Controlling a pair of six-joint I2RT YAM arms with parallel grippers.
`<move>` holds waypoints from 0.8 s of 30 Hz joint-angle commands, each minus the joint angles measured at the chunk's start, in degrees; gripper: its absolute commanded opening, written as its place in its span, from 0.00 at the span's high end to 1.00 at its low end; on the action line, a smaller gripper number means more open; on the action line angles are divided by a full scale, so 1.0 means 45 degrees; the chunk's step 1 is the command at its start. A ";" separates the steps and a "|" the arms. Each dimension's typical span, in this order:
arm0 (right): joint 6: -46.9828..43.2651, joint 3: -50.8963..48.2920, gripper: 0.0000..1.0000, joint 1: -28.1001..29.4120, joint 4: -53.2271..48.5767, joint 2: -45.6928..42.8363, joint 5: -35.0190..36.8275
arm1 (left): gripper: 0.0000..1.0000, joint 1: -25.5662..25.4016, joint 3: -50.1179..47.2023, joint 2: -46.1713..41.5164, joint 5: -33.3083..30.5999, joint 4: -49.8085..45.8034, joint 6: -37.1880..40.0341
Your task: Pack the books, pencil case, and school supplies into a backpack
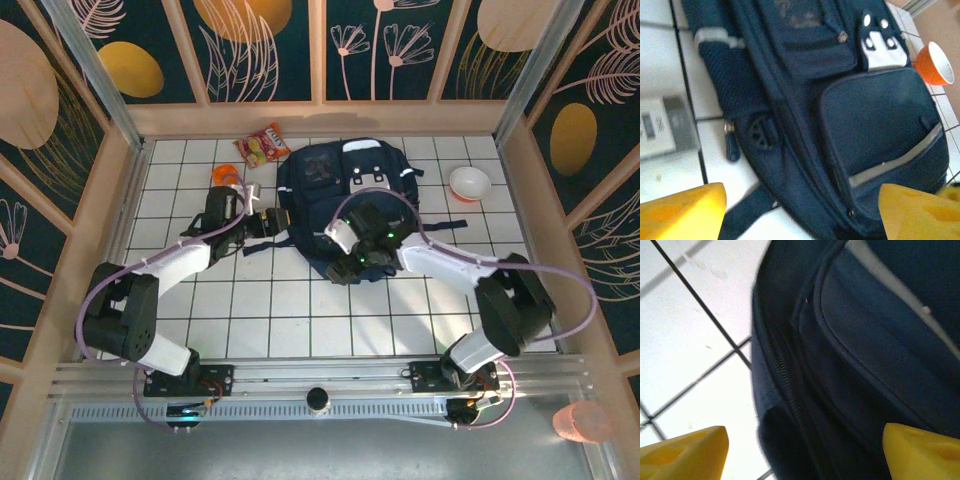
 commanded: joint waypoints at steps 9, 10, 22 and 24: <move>-0.1734 0.0044 0.72 0.0065 0.1425 0.1460 0.1720 | 0.21 0.0010 -0.0820 -0.1083 -0.0481 0.0683 -0.0612; -0.2070 0.0039 0.83 0.0036 0.1226 0.1075 0.1649 | 0.21 0.0010 -0.0802 -0.1050 -0.0536 0.0633 -0.0504; -0.5434 0.3131 1.00 -0.2650 -0.2774 -0.3156 -0.2047 | 0.26 -0.0004 -0.1323 -0.0031 0.1990 0.3833 0.0111; -0.5554 0.3593 1.00 -0.2748 -0.2900 -0.3295 -0.1901 | 0.27 -0.0058 -0.1691 0.0206 0.2609 0.5076 0.0208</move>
